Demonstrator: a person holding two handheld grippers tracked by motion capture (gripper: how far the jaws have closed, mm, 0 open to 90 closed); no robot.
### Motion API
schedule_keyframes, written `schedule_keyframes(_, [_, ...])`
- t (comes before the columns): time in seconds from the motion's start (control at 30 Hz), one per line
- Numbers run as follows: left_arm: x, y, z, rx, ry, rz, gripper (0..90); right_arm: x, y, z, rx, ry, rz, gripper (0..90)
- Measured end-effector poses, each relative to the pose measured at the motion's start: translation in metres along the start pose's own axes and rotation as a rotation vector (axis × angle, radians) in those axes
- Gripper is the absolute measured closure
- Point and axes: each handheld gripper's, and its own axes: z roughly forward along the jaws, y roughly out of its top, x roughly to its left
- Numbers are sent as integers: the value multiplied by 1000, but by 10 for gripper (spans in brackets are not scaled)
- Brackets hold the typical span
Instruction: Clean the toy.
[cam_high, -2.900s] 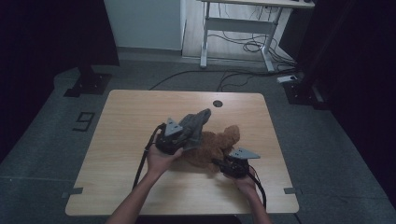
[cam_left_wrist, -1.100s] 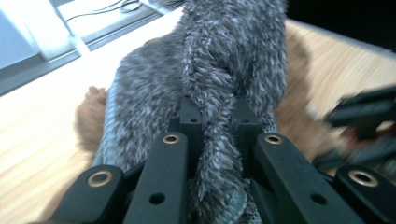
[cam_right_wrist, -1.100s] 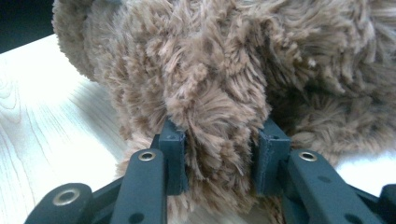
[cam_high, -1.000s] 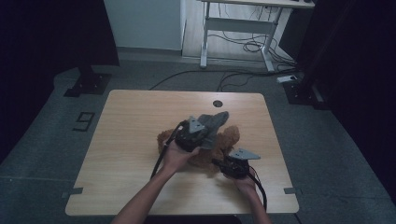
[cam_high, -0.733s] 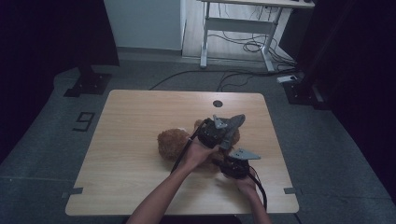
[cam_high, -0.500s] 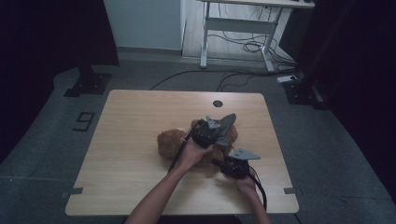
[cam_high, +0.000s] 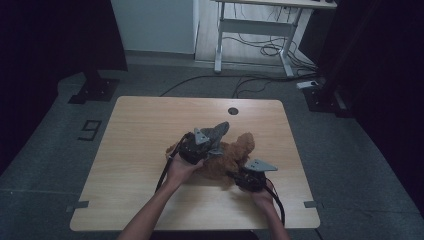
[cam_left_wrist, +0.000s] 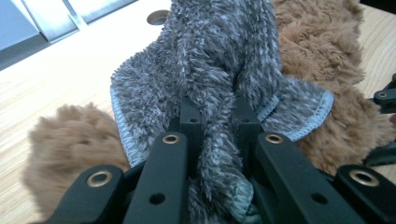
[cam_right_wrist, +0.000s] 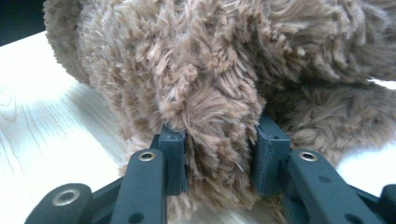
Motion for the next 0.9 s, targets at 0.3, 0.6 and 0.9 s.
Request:
schedule_keyframes(0.3, [25, -2, -43, -64, 86, -12, 792, -2, 0, 0, -1, 2, 10, 627])
schedule_keyframes(0.6, [68, -24, -71, -65, 113, -110, 790, -6, -2, -1, -1, 2, 35, 628])
schedule_keyframes(0.9, [37, 2, -40, -75, 4, -90, 786, -6, -2, -1, 0, 0, 31, 628])
